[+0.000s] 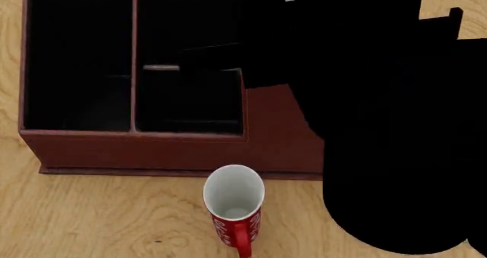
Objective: Pick up the white mug and place it to the right of the caddy.
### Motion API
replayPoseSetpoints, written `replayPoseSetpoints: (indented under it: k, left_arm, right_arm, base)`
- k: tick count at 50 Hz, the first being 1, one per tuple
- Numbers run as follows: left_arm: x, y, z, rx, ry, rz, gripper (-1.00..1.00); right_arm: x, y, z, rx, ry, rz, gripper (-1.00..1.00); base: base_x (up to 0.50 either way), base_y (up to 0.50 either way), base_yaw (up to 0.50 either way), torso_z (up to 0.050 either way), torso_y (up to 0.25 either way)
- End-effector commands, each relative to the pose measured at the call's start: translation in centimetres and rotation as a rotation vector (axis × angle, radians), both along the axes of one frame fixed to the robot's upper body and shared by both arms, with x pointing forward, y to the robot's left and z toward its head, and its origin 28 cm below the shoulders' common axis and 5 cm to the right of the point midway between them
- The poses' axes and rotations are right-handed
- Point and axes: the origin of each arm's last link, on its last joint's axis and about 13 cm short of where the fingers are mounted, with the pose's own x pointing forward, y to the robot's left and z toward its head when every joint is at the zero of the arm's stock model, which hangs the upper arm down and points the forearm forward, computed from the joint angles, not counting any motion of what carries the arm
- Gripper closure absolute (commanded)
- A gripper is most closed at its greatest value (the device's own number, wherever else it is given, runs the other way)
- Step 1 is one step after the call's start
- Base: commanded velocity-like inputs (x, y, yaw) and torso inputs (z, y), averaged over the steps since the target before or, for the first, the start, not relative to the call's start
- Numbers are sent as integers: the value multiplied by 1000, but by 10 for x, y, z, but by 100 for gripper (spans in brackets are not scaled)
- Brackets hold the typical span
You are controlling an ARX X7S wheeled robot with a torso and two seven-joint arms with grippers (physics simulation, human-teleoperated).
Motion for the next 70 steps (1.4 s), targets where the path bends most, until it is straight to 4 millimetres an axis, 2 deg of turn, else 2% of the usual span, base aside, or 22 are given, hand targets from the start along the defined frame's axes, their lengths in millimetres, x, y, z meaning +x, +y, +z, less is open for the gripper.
replayPoseSetpoints:
  k: [1,30,70]
  left_arm:
    - [5,-4,1,4,4,-16,-100]
    - [10,-7,-1,1,12,-33,-100]
    - [14,-7,-5,0,25,-33,-100]
  right_arm:
    - [10,-22,7,44,-21,-108,100]
    - [16,-67,-8,74,27,-336,100]
    - [38,-76,-47,73,142,-369,100]
  base:
    - [0,0,0,0,0]
    - [0,0,0,0,0]
    - [0,0,0,0,1]
